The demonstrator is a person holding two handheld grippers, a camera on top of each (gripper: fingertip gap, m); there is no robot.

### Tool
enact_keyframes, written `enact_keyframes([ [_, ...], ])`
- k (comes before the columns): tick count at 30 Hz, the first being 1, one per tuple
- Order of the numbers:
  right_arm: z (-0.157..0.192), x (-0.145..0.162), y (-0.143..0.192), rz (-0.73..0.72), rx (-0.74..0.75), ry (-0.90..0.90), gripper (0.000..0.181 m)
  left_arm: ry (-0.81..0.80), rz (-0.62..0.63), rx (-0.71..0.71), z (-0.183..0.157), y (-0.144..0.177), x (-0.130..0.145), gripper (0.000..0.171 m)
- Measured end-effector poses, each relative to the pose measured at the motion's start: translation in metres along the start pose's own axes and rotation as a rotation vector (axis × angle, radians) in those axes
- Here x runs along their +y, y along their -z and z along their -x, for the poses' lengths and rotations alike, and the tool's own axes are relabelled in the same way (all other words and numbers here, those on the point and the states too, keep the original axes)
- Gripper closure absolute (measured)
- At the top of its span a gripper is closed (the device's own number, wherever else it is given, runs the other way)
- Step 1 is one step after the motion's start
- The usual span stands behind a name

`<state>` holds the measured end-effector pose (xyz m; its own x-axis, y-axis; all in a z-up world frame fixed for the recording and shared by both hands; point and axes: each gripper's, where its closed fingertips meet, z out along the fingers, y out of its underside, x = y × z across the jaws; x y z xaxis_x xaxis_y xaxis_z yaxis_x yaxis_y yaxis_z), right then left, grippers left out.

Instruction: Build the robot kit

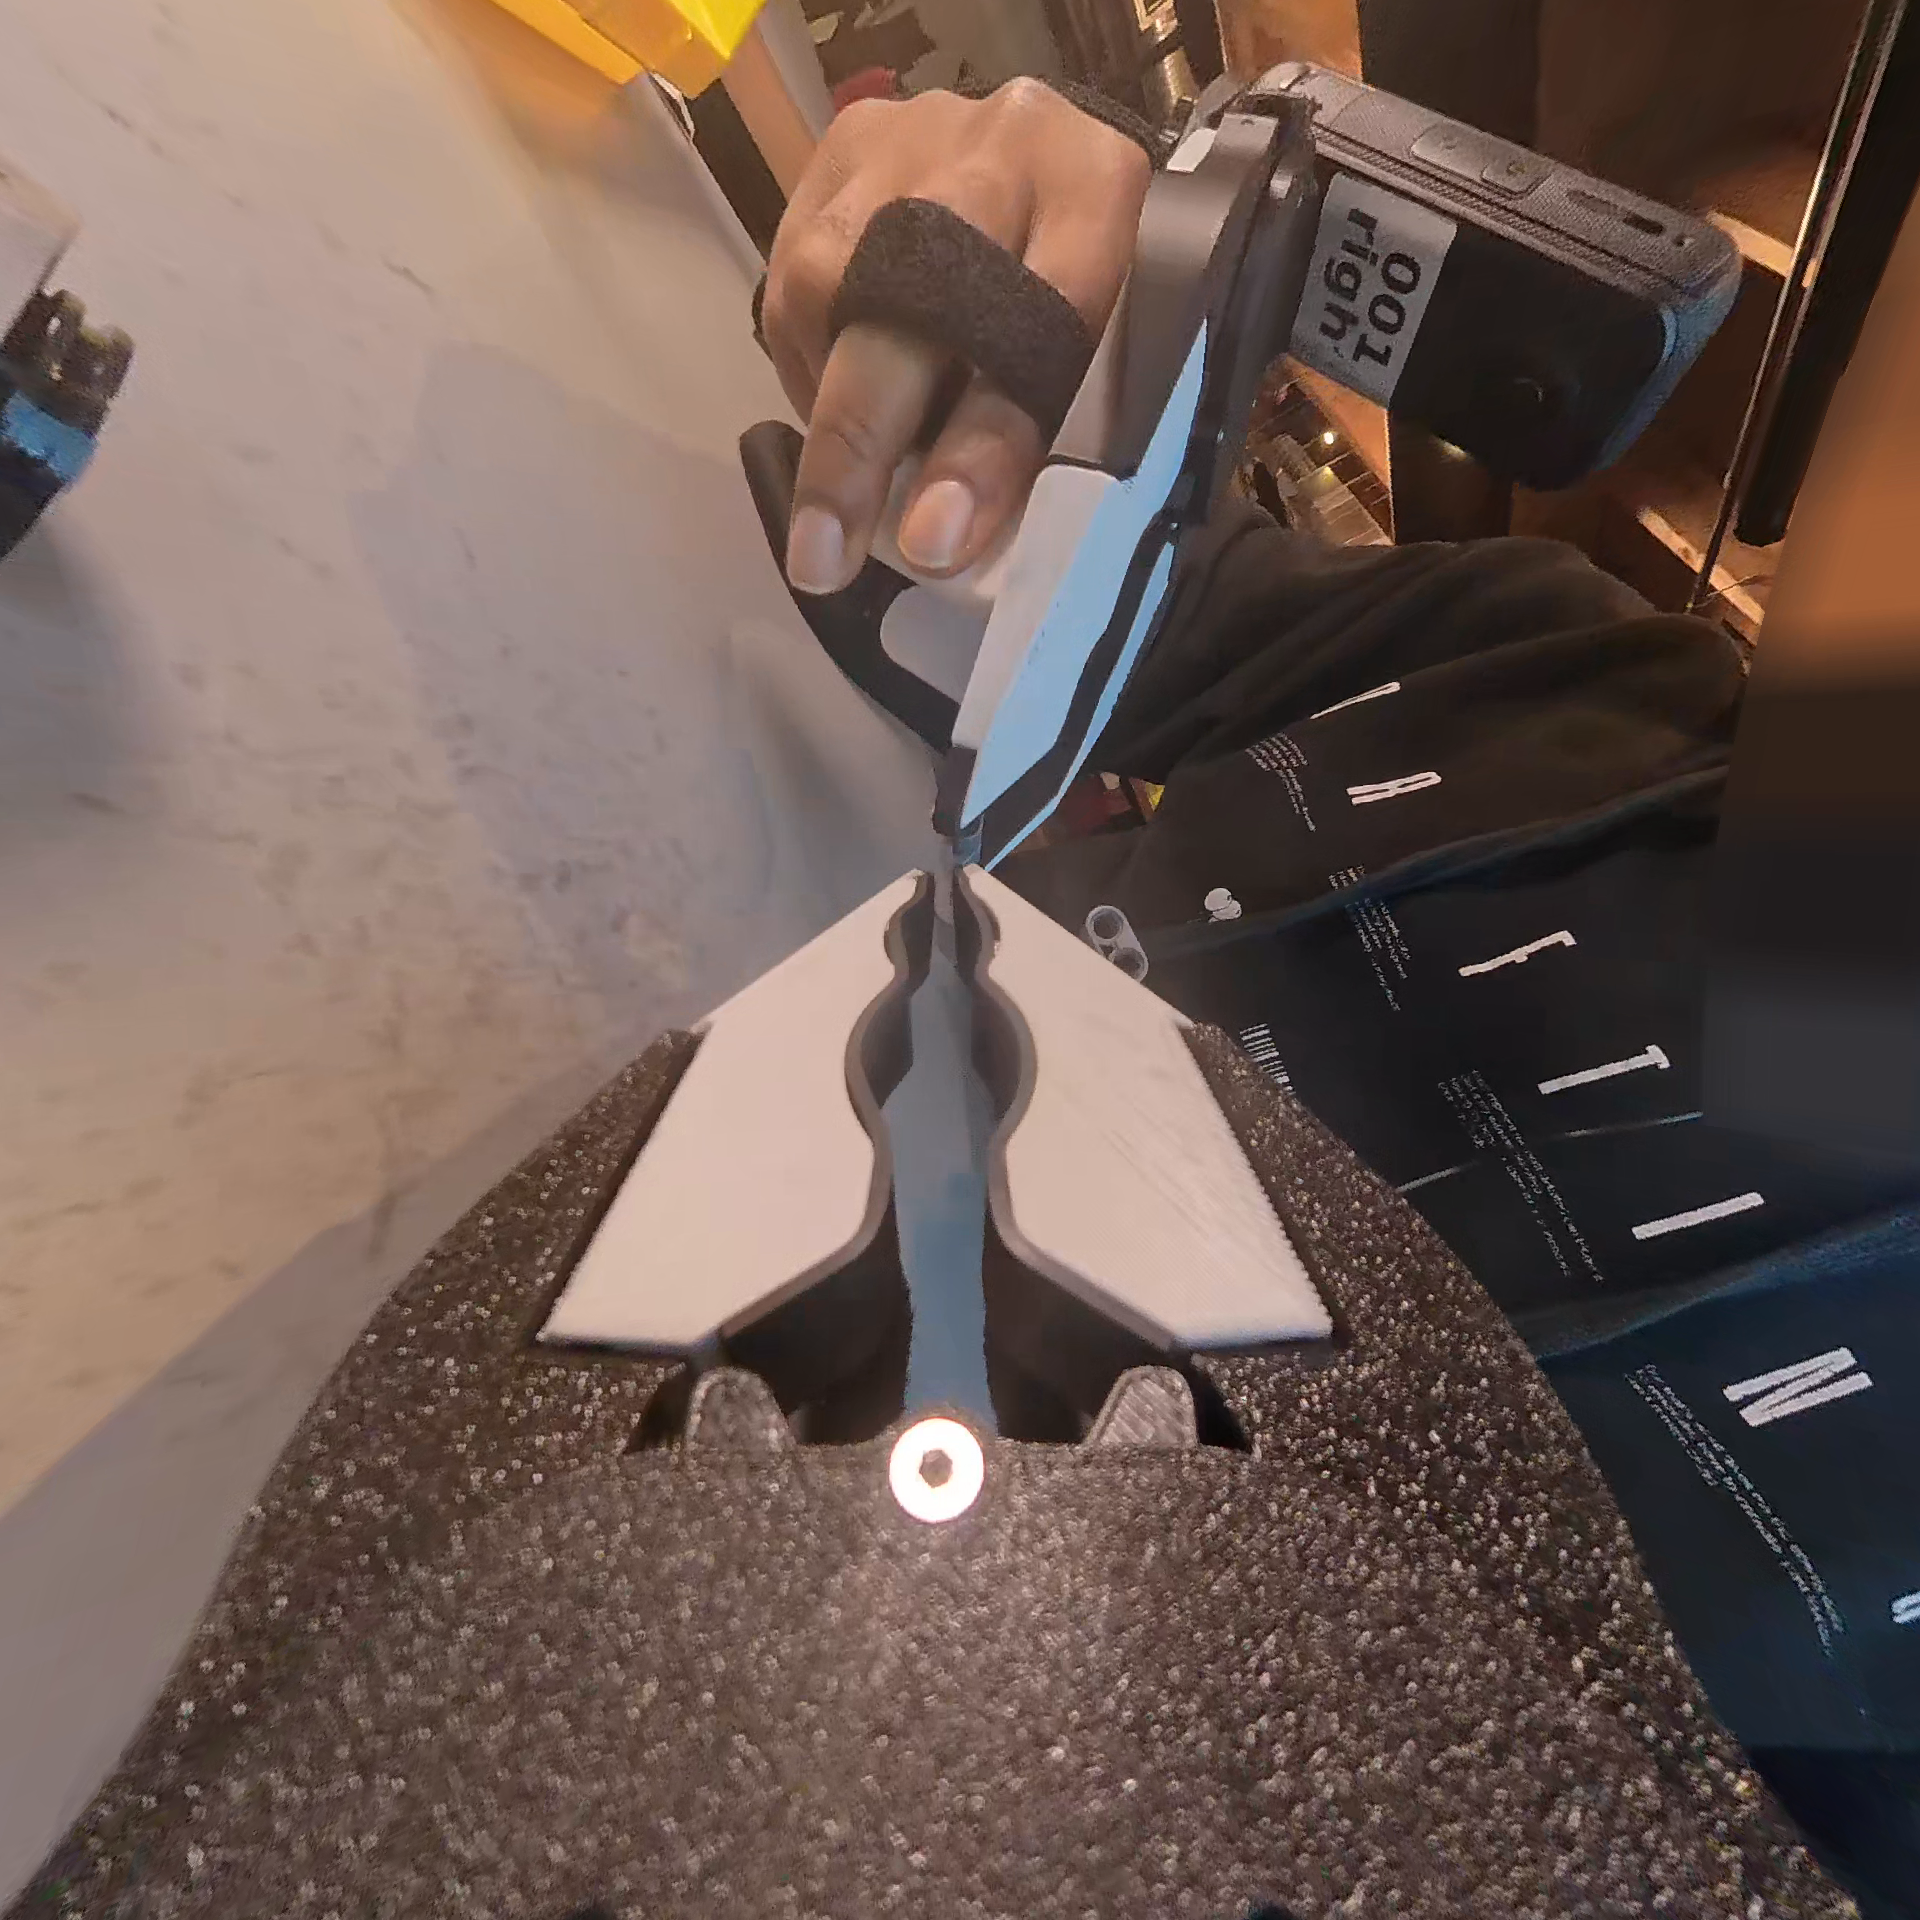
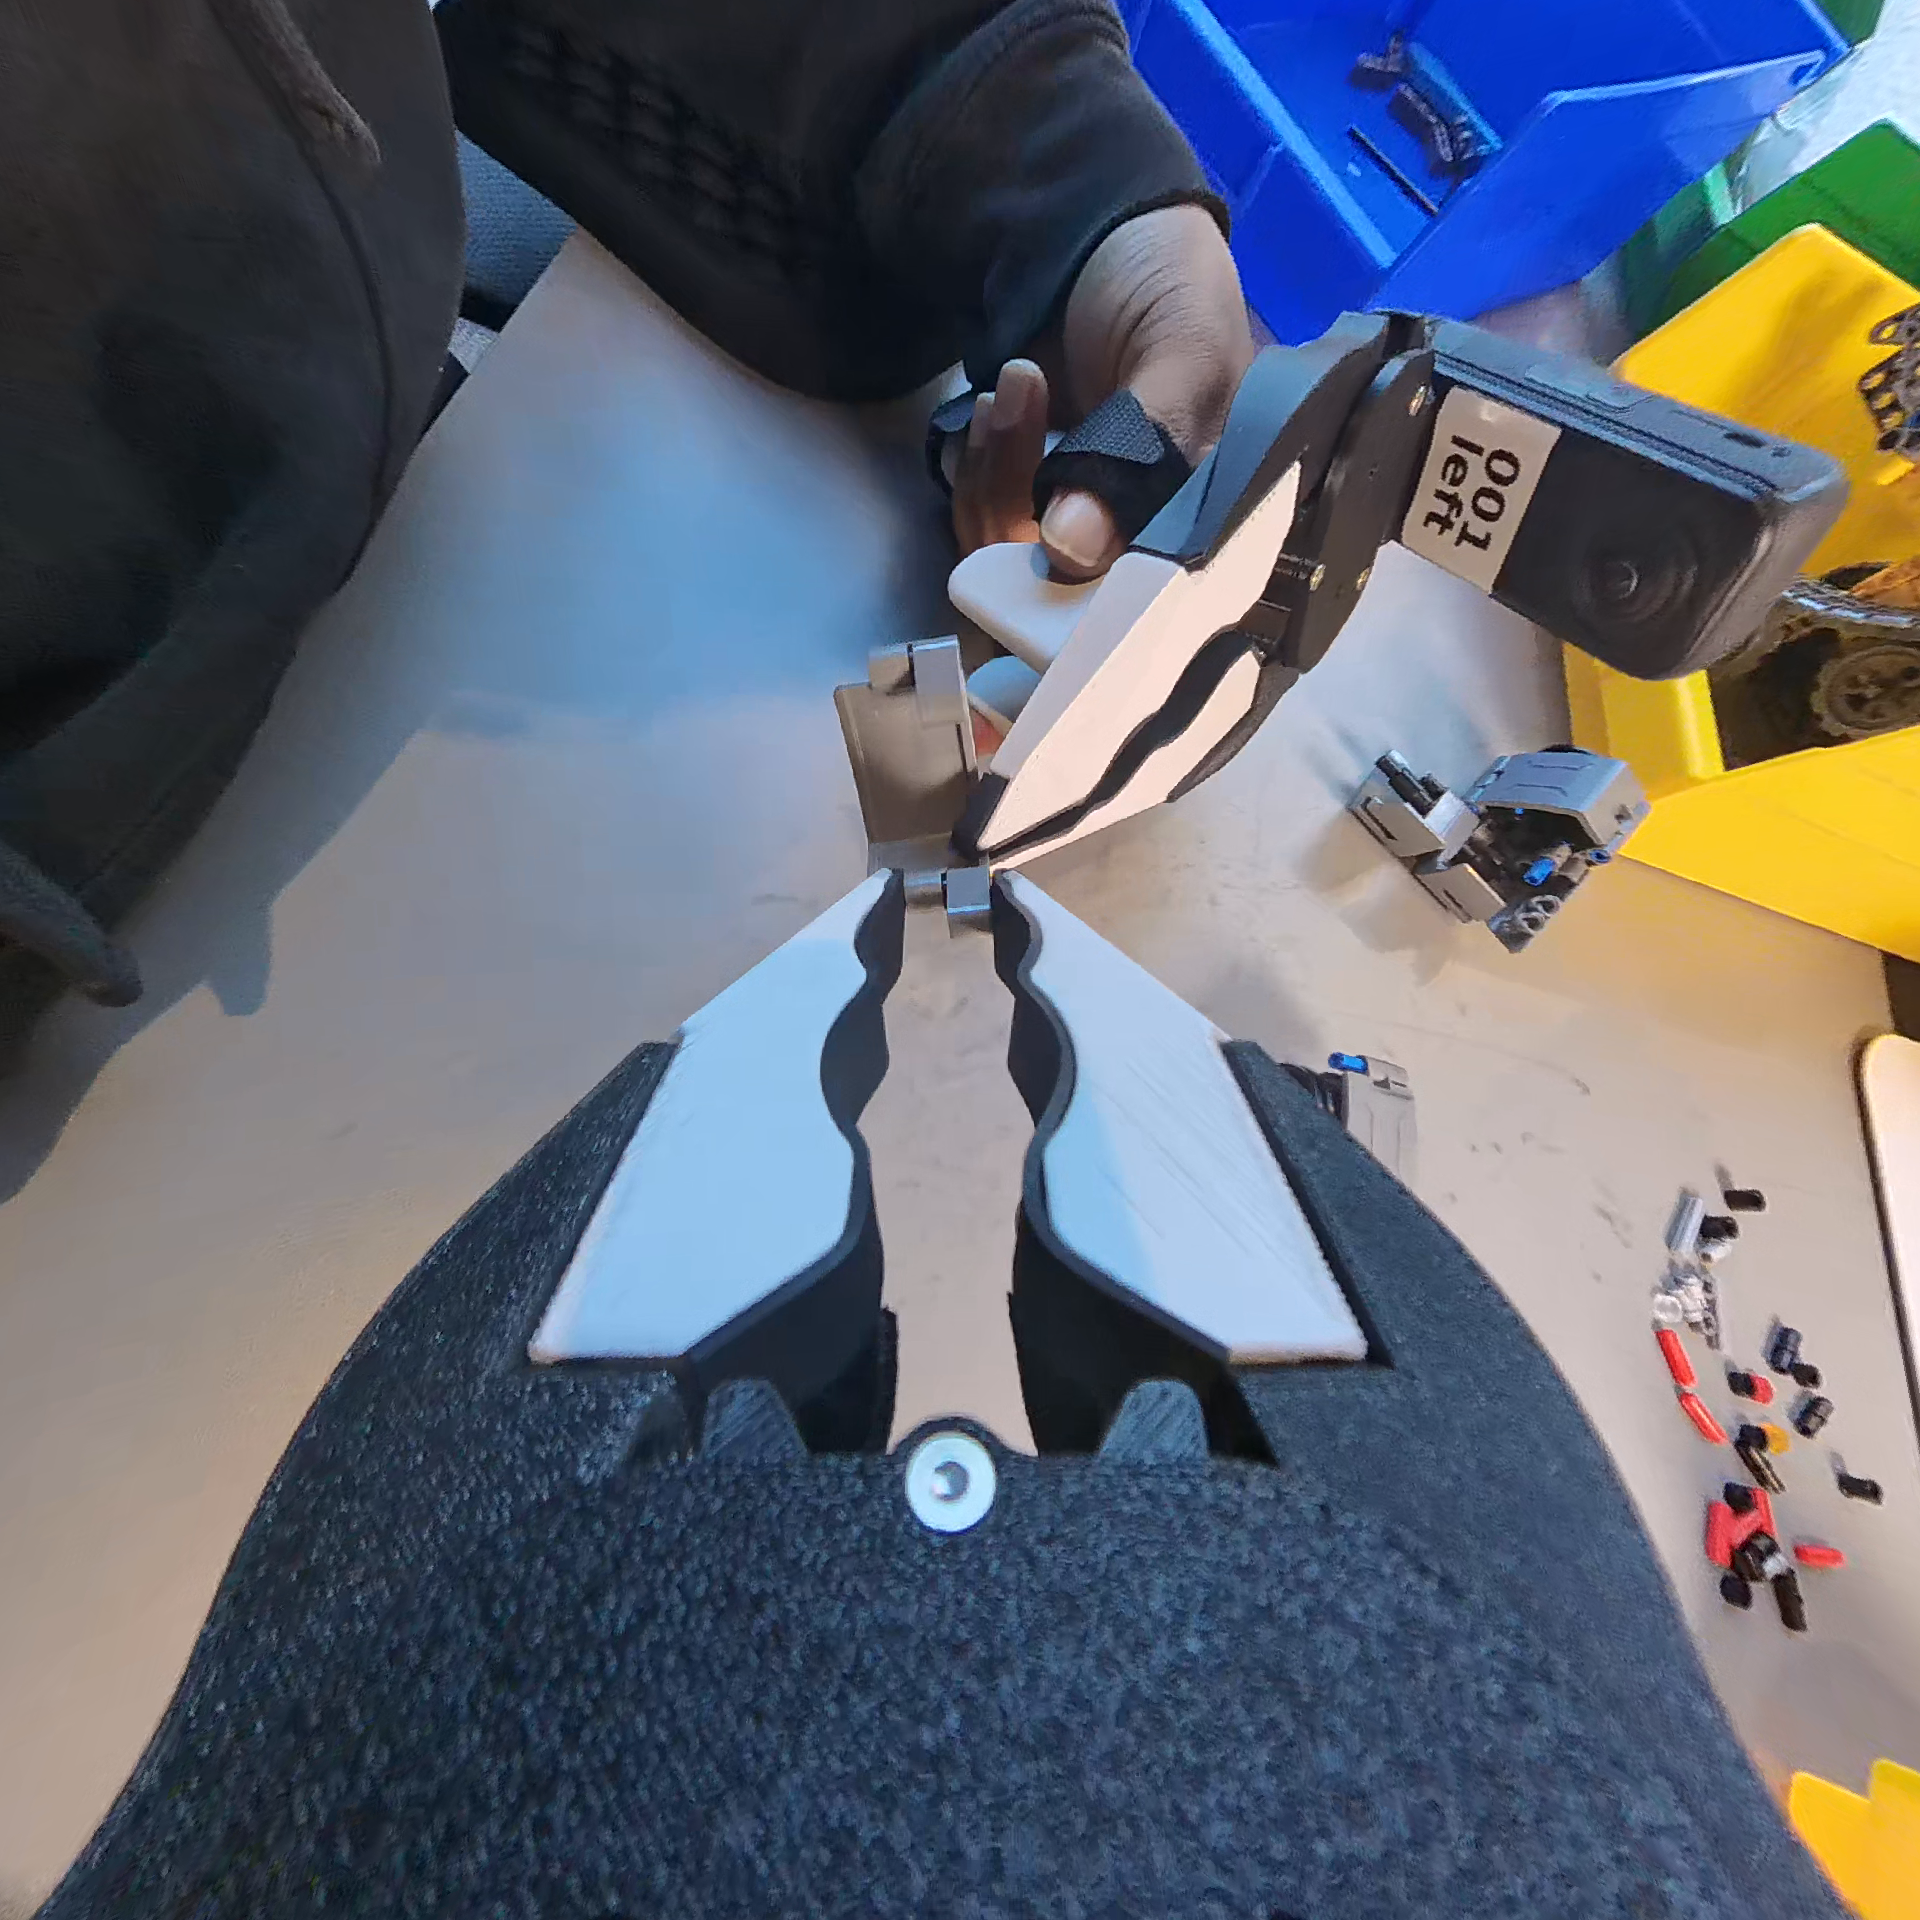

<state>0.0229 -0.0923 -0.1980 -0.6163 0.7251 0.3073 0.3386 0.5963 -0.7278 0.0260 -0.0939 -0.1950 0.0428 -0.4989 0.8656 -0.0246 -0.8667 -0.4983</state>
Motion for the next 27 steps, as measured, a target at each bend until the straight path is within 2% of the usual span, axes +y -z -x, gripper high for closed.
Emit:
enact_keyframes([
  [10, 0.002, -0.004, 0.0, 0.027, -0.001, 0.015, 0.168, 0.029, -0.008, 0.024, -0.002, 0.0, 0.001, 0.169],
  [17, -0.001, 0.001, -0.001, 0.049, 0.004, 0.018, 0.168, 0.021, -0.028, -0.022, 0.004, 0.002, -0.002, 0.169],
  [21, -0.014, 0.009, -0.003, 0.026, 0.078, -0.082, 0.166, -0.013, -0.07, -0.103, 0.012, 0.008, -0.012, 0.169],
  [27, -0.02, 0.011, 0.0, -0.025, 0.131, -0.167, 0.164, -0.013, -0.09, -0.12, 0.015, 0.011, -0.014, 0.169],
])
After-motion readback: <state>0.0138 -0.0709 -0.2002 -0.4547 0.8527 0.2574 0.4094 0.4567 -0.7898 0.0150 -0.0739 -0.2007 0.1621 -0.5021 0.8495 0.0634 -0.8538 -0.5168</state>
